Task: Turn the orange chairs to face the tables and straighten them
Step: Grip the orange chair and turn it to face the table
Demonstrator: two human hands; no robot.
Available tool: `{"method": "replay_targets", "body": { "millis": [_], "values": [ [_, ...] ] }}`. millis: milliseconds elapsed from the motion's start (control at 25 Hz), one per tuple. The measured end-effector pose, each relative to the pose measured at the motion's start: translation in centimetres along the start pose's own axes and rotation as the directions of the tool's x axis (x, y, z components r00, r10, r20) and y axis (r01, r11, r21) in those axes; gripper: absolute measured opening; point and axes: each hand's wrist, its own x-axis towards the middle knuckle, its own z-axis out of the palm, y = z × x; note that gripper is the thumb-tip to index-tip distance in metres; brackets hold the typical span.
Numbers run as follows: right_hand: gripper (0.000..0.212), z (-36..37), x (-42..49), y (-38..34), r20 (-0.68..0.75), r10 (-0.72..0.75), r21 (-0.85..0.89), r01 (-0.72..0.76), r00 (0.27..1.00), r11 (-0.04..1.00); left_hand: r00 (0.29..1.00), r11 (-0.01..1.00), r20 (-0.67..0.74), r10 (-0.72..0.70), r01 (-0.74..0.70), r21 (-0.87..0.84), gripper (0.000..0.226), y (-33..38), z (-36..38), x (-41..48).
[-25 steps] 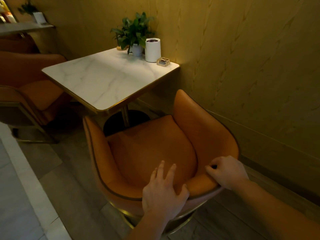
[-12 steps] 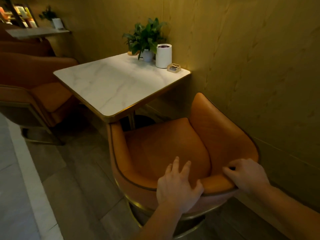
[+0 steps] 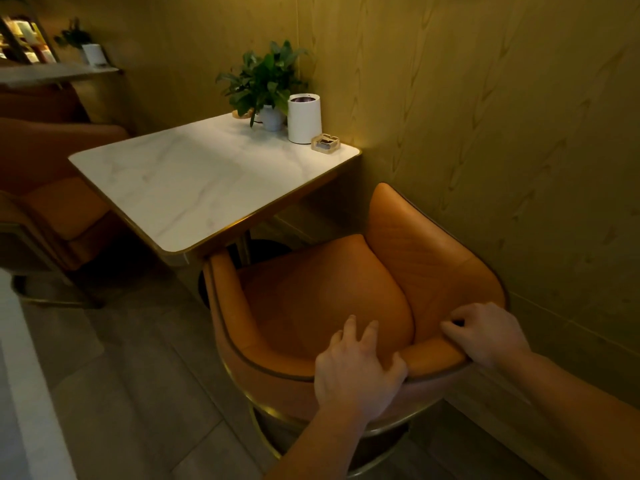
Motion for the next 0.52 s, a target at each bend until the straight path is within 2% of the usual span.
{"method": "replay_targets", "body": {
  "millis": [200,520],
  "values": [
    [0.041,-0.6,0.6,0.0,-0.027,-0.029,0.045,0.03,0.999,0.999,0.998,0.999,0.059,-0.037,0.037,0.001,0.075,0.5,-0.2,0.8],
    [0.035,-1.1,0.6,0.0,0.053,-0.046,0.012,0.045,0.998,0.999,0.997,0.999,0.054,-0.05,0.05,0.004,0.072,0.9,-0.2,0.7]
  ]
}}
